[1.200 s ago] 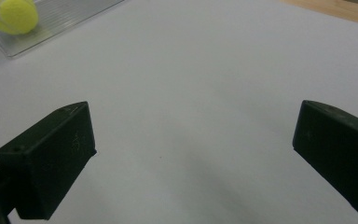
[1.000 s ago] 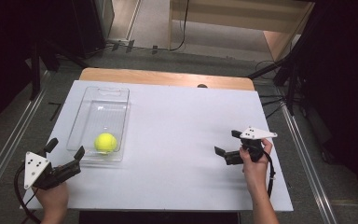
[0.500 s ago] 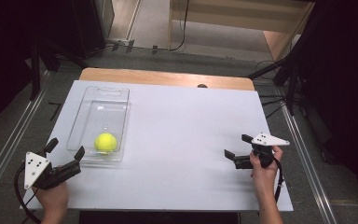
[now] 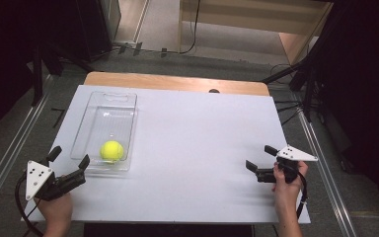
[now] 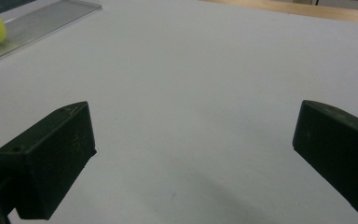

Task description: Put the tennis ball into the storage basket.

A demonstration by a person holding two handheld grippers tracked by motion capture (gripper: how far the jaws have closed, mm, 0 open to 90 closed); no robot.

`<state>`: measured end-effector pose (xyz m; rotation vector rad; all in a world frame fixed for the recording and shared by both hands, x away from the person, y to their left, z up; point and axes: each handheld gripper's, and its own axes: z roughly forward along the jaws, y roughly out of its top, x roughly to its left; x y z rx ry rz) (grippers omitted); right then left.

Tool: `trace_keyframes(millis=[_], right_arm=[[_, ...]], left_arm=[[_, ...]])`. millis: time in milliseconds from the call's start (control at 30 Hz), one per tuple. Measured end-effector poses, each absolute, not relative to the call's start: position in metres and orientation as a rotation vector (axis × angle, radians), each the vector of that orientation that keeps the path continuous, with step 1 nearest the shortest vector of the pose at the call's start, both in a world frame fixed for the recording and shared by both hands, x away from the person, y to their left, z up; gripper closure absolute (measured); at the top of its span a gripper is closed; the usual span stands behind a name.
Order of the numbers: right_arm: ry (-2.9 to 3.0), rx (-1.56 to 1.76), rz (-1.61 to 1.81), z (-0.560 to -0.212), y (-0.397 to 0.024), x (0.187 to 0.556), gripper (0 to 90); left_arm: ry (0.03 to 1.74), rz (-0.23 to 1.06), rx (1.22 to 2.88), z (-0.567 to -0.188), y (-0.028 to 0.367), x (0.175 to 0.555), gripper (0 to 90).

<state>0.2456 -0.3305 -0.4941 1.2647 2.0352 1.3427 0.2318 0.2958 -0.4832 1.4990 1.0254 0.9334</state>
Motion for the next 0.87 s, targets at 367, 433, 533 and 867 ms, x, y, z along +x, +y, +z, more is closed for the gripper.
trace_keyframes(millis=[367,433,533,867], right_arm=[[1.959,1.275,1.398,-0.499,-0.341,0.235,0.0],[1.947,1.263,1.404,-0.498,-0.344,0.233,0.0],[1.924,1.264,1.413,-0.498,-0.348,0.229,0.0],[1.867,1.29,1.433,-0.499,-0.357,0.224,0.0]], left_arm=[[1.027,0.931,1.495,-0.483,0.296,0.232,11.3],[1.024,0.931,1.491,-0.483,0.297,0.232,11.3],[1.027,0.928,1.488,-0.483,0.297,0.231,11.3],[1.028,0.924,1.482,-0.482,0.298,0.232,11.3]])
